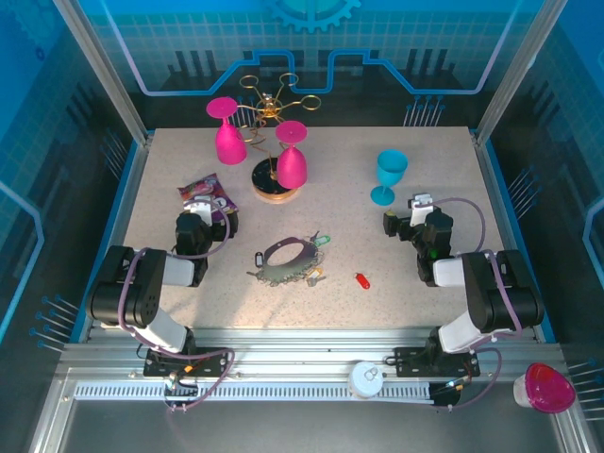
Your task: Put the keys on the keyring
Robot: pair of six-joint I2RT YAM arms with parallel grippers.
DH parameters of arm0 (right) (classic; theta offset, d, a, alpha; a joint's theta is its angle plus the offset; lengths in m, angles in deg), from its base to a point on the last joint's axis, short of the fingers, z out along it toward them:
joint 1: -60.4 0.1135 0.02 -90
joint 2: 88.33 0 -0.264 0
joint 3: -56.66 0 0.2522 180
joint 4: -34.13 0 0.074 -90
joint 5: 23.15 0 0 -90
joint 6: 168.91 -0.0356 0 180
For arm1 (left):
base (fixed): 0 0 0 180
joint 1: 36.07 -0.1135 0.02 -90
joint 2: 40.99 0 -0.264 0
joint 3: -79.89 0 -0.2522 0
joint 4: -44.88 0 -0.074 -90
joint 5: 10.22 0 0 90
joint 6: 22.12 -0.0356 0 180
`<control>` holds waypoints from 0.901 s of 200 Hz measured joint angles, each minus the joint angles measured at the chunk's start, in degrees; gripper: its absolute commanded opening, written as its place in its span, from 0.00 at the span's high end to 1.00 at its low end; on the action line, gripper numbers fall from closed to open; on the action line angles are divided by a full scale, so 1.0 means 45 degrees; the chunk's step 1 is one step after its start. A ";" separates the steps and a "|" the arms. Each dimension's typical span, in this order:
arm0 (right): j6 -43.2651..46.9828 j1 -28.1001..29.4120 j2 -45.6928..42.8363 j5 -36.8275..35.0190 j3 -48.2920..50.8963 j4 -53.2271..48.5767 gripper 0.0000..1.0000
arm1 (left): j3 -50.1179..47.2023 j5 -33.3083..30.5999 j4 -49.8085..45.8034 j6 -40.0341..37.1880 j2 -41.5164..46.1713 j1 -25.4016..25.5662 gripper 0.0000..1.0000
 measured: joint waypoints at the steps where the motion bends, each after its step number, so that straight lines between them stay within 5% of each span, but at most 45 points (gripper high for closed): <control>1: 0.0000 0.0000 0.0000 0.0000 0.0000 0.0000 0.00 | 0.0000 0.0005 0.0000 0.0000 -0.0005 0.0000 0.01; 180: 0.0000 0.0000 0.0000 0.0000 0.0000 0.0000 0.00 | 0.0000 0.0194 -0.0024 0.0005 0.0000 -0.0049 0.01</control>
